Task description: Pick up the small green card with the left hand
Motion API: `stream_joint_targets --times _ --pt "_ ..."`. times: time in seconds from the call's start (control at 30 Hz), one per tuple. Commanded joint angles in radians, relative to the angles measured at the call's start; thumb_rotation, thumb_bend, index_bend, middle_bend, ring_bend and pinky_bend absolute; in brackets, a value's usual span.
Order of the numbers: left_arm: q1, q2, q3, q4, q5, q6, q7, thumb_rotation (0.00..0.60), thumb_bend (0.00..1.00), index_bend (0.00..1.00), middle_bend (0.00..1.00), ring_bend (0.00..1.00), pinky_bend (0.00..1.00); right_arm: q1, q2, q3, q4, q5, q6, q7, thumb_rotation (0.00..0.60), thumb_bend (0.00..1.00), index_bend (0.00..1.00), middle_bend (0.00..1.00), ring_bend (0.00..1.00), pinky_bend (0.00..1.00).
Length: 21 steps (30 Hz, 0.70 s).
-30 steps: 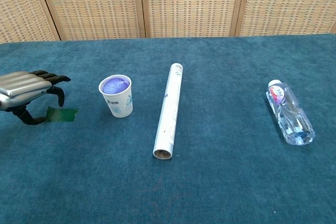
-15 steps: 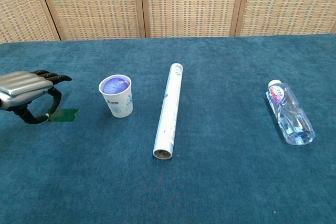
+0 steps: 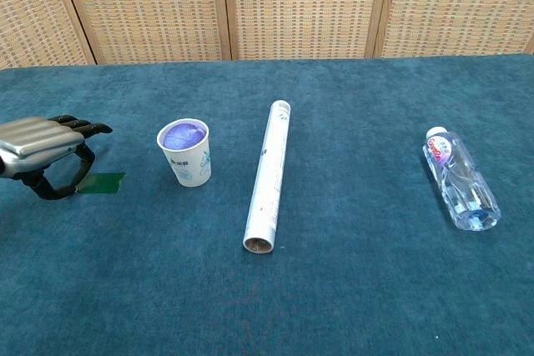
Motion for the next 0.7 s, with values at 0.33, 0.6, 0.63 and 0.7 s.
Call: stream_joint_targets --times 0.33,0.6,0.63,0.7 --pt "-0.002 -0.002 -0.001 0.003 -0.006 0.004 0.011 0.600 0.41 0.62 0.00 0.00 0.00 -0.002 0.002 0.000 0.000 0.000 0.003 0.006 0.600 0.14 0.00 0.00 0.00 0.00" --pt "-0.003 -0.001 -0.005 -0.005 -0.008 0.018 0.019 0.600 0.45 0.64 0.00 0.00 0.00 -0.001 0.003 0.001 -0.001 0.000 0.003 0.007 0.600 0.15 0.00 0.00 0.00 0.00" --pt "-0.004 -0.001 -0.005 -0.005 -0.009 0.018 0.020 0.600 0.46 0.65 0.00 0.00 0.00 -0.001 0.004 0.001 -0.002 0.000 0.003 0.007 0.600 0.15 0.00 0.00 0.00 0.00" --pt "-0.005 -0.002 -0.005 -0.006 -0.011 0.017 0.023 0.600 0.47 0.65 0.00 0.00 0.00 -0.001 0.003 0.001 -0.001 0.000 0.003 0.007 0.600 0.14 0.00 0.00 0.00 0.00"
